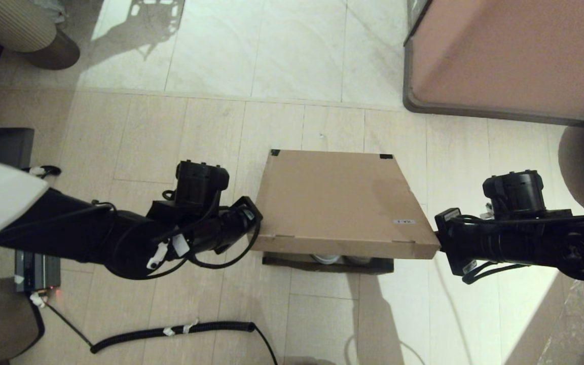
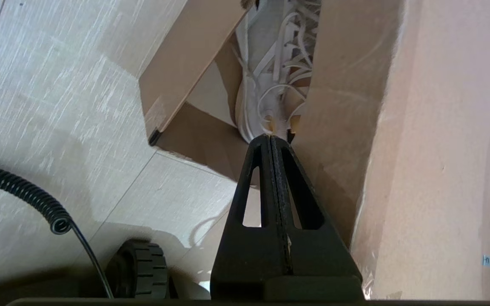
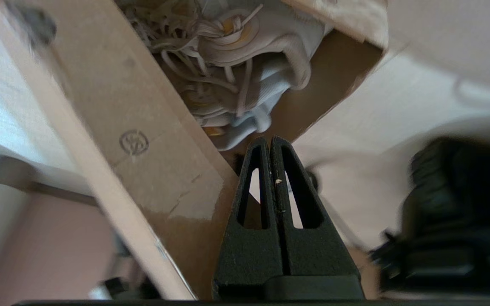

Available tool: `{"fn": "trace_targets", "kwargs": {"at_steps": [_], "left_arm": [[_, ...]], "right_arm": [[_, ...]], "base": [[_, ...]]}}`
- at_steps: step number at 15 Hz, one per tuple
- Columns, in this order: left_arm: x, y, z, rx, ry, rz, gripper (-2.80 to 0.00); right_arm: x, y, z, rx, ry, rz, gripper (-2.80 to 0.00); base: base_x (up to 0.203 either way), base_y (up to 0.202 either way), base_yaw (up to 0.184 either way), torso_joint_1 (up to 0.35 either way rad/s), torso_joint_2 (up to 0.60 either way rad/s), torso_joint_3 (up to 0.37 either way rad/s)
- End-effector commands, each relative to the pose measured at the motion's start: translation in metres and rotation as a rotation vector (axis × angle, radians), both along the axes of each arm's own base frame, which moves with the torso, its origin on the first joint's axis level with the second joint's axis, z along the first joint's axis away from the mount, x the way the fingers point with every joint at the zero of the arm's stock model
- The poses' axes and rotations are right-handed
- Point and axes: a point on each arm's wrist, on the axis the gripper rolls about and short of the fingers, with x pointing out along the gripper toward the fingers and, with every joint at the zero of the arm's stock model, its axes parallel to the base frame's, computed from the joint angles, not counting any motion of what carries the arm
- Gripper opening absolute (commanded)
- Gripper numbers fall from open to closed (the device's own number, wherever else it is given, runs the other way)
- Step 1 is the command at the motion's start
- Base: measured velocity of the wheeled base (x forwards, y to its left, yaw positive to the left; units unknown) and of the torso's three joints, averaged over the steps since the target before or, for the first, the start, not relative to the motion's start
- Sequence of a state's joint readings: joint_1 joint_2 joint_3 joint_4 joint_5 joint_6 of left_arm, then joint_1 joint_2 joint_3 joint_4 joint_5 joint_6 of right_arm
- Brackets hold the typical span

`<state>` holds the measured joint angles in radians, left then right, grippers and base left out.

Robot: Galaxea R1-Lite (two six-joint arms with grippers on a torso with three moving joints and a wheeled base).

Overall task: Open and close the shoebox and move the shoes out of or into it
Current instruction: Open the shoe box

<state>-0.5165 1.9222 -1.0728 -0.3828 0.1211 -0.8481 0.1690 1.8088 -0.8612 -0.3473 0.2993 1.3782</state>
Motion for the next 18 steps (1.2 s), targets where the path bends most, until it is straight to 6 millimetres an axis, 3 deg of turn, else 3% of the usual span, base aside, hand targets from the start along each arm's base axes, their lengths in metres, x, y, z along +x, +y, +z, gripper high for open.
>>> {"fn": "trace_targets", "kwargs": {"at_steps": [1,11,18], "left_arm": [[0.0,0.0,0.005,-0.011,-0.013,0.006,-2.8],[0.007,0.005,0.011,-0.016,-0.024,0.024,-2.8],[0.007,0.015,0.012,-0.004,-0.026,0.071,-2.8]], "right_arm": [[0.002,-0.003,0.007,0.069,0.013,-0.017,-2.8],[0.016,-0.018,0.042,0.402,0.133,-0.078,-2.8],[0.03,-0.017,0.05,0.421,0.109,-0.052,-2.8]], "base": [[0.0,0.0,0.0,0.0,0.0,0.0],[0.0,0.0,0.0,0.0,0.0,0.0],[0.0,0.0,0.0,0.0,0.0,0.0]]}}
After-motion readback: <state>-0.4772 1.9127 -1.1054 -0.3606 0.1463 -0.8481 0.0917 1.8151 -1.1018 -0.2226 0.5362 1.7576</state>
